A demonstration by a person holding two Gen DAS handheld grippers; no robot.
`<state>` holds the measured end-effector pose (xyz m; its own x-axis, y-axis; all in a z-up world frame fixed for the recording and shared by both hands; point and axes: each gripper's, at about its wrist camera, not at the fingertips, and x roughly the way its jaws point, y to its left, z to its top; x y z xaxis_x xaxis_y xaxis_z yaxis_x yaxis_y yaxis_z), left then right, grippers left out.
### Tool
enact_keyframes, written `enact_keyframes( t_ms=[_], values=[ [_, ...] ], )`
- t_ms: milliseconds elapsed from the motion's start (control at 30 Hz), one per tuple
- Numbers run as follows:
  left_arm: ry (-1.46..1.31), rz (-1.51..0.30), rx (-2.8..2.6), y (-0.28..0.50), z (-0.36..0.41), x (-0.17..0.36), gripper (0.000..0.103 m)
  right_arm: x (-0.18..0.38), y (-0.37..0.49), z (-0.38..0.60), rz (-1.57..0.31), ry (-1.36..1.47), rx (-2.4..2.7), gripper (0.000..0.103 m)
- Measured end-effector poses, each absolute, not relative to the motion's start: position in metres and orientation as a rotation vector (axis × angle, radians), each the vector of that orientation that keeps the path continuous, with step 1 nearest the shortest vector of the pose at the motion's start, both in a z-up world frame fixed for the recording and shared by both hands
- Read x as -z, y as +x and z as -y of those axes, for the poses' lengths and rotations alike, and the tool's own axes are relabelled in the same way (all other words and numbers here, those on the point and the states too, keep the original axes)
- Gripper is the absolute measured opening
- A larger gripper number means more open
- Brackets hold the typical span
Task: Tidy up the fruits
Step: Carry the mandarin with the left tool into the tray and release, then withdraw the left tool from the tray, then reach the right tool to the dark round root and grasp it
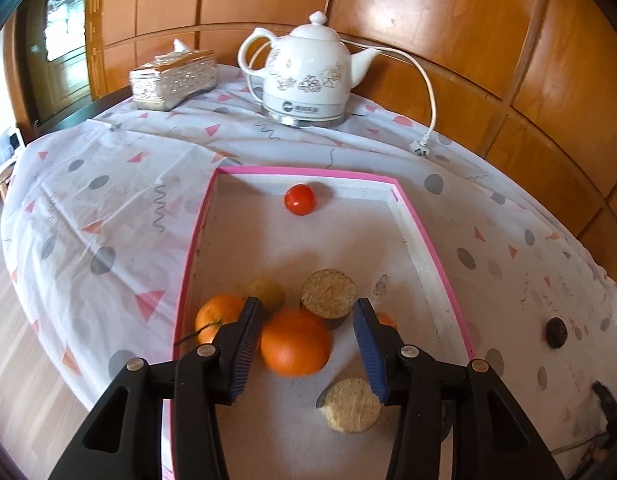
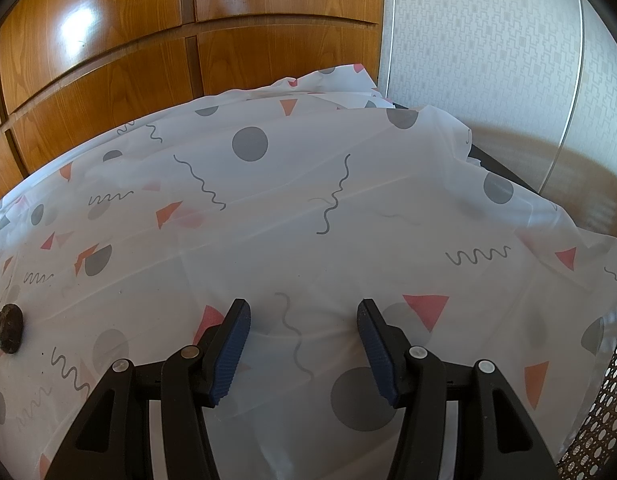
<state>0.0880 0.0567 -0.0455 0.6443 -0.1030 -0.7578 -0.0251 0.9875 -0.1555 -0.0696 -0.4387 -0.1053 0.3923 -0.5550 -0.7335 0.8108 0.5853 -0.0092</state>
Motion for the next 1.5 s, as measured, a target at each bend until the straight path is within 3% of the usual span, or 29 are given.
enact_keyframes(
  t_ms=[400,900,1500],
  values=[
    [-0.126,-0.836,0.022,0.063,-0.054,0.037,0.057,0.105,-0.07,0.44,-0.774,0.378,0.887,0.057],
    [-0.144,-0.828,0.0,0.048,-0.069,0.034,0.062,0.099,-0.058,0.427,-0.811,0.367,0.808,0.057],
    [-0.205,-0.818,-0.068,0.041,-0.098,0.033,0.065,0.074,0.067,0.288,-0.871,0.159,0.181,0.057]
  ],
)
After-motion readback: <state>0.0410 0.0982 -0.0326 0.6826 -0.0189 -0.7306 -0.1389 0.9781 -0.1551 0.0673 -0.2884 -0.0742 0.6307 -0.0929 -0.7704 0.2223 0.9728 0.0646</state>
